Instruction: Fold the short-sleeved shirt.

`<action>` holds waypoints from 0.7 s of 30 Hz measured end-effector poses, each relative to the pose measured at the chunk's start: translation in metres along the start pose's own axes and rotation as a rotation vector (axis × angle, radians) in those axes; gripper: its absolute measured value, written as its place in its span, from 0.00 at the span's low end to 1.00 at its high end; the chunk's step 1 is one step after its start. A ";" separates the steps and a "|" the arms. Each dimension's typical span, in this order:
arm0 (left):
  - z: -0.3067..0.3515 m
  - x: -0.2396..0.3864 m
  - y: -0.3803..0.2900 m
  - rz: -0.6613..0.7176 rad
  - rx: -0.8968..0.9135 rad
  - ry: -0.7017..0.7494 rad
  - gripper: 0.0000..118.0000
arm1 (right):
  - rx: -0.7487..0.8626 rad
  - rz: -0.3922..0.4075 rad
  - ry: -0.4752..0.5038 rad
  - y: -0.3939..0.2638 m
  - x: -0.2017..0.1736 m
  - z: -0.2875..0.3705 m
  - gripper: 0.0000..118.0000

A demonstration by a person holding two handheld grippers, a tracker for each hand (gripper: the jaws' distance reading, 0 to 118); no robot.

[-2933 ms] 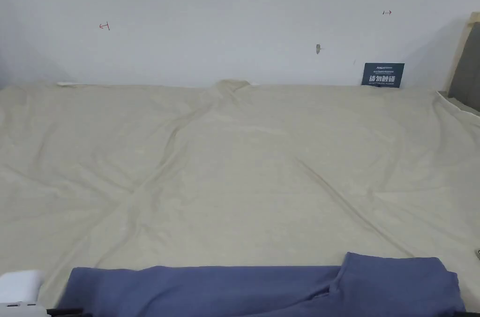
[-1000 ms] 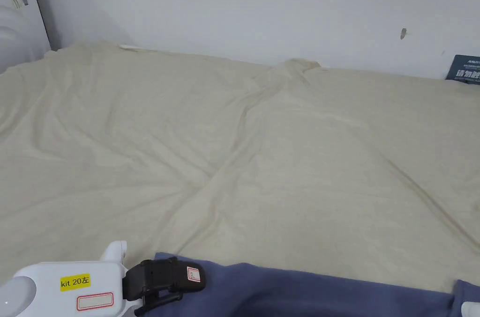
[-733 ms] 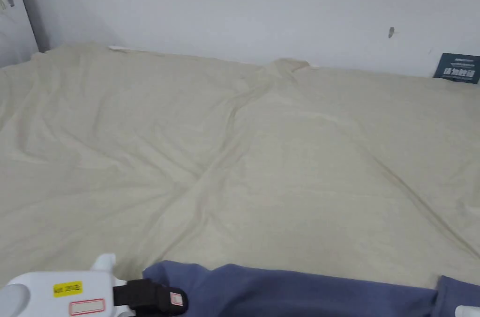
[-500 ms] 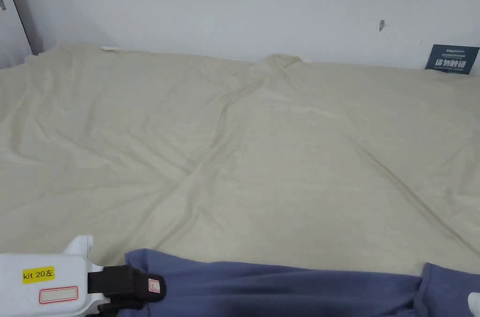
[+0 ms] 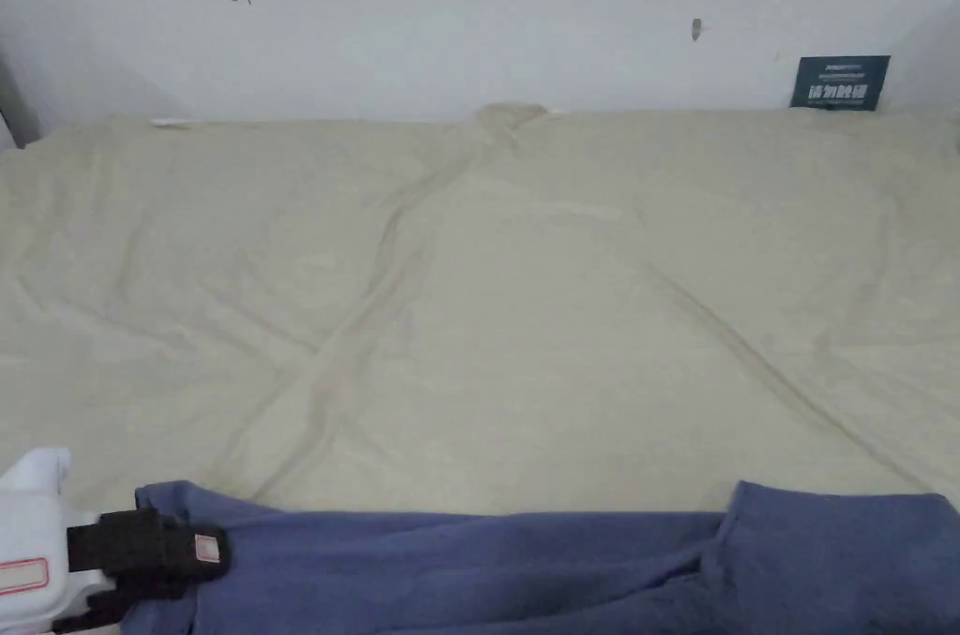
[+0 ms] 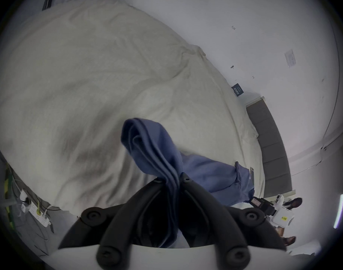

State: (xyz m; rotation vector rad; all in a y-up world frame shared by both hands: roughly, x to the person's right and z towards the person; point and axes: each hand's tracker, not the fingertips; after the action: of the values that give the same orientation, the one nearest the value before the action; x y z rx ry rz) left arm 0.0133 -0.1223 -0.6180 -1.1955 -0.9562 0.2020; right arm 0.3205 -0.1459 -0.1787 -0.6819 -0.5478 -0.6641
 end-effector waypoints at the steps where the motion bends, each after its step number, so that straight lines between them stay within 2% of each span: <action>1: 0.001 0.013 0.001 -0.010 0.012 0.011 0.06 | 0.004 0.005 -0.009 0.000 0.002 0.001 0.00; 7: -0.031 0.103 -0.011 -0.138 -0.004 -0.017 0.06 | 0.042 0.019 -0.025 -0.002 0.012 0.009 0.00; 12: -0.110 0.164 -0.030 -0.242 -0.148 0.016 0.06 | 0.048 0.021 -0.038 -0.009 0.022 0.011 0.00; 14: -0.143 0.179 -0.041 -0.291 -0.216 0.006 0.06 | 0.050 0.002 -0.025 -0.011 0.029 0.014 0.00; 18: -0.187 0.195 -0.057 -0.290 -0.279 0.021 0.08 | 0.063 -0.023 -0.040 -0.015 0.040 0.021 0.00; 19: -0.192 0.196 -0.057 -0.292 -0.283 0.036 0.16 | 0.066 -0.030 -0.044 -0.016 0.042 0.023 0.00; 21: -0.191 0.196 -0.059 -0.284 -0.269 0.018 0.71 | 0.070 -0.048 -0.053 -0.017 0.048 0.027 0.00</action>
State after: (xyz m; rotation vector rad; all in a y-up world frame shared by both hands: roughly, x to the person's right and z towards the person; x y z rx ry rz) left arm 0.2507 -0.1615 -0.4738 -1.2862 -1.1499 -0.1692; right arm 0.3339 -0.1548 -0.1230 -0.6237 -0.6350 -0.6707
